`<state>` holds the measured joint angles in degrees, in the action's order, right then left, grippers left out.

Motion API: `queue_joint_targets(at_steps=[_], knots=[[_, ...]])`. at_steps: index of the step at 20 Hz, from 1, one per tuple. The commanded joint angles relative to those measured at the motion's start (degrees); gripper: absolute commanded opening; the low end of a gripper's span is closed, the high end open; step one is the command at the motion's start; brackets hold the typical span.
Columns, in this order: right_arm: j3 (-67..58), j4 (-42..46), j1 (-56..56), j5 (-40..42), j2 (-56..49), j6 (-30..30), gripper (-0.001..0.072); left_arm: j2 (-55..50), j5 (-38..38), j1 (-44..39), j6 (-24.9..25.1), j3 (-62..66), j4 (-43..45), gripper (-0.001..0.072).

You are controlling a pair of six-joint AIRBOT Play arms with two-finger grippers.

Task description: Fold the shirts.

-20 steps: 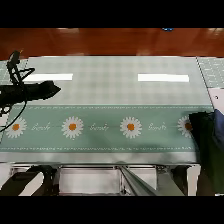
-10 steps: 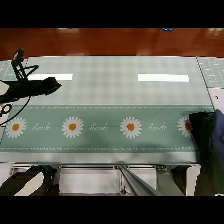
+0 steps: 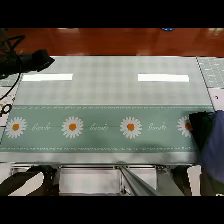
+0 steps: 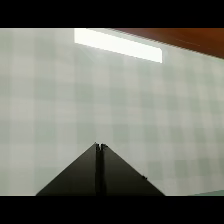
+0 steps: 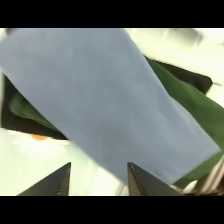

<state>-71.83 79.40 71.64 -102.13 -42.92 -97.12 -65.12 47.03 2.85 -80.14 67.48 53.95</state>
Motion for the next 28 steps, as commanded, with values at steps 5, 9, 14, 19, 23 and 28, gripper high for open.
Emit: queue_joint_targets(at_steps=[5, 9, 14, 19, 23, 28], knots=[[-4.9, -43.3, -22.1, 14.5, -8.6, 0.6, 0.0026, -0.7, 1.1, -3.0, 0.6, 2.7, -5.8, 0.0015], [-5.0, -22.0, -65.0, 31.6, -17.3, 2.9, 0.0026, -4.8, 10.4, -10.1, 3.6, 7.1, -2.1, 0.0015], [-6.5, 16.4, -88.6, 24.8, -33.7, -5.2, 0.0026, -5.0, 20.6, -11.0, -7.4, 1.3, 23.3, 0.0015], [-6.6, 21.7, -89.3, 23.1, -36.8, -5.1, 0.0026, -5.0, 21.3, -10.7, -10.1, -2.7, 22.4, 0.0016], [-6.5, 21.5, -89.3, 21.2, -36.8, -5.8, 0.0026, -5.1, 22.9, -10.7, -9.1, -2.7, 22.4, 0.0016], [-6.5, 21.5, -89.3, 21.2, -36.8, -5.8, 0.0026, -5.3, 22.5, -10.7, -9.1, -2.7, 22.4, 0.0015]])
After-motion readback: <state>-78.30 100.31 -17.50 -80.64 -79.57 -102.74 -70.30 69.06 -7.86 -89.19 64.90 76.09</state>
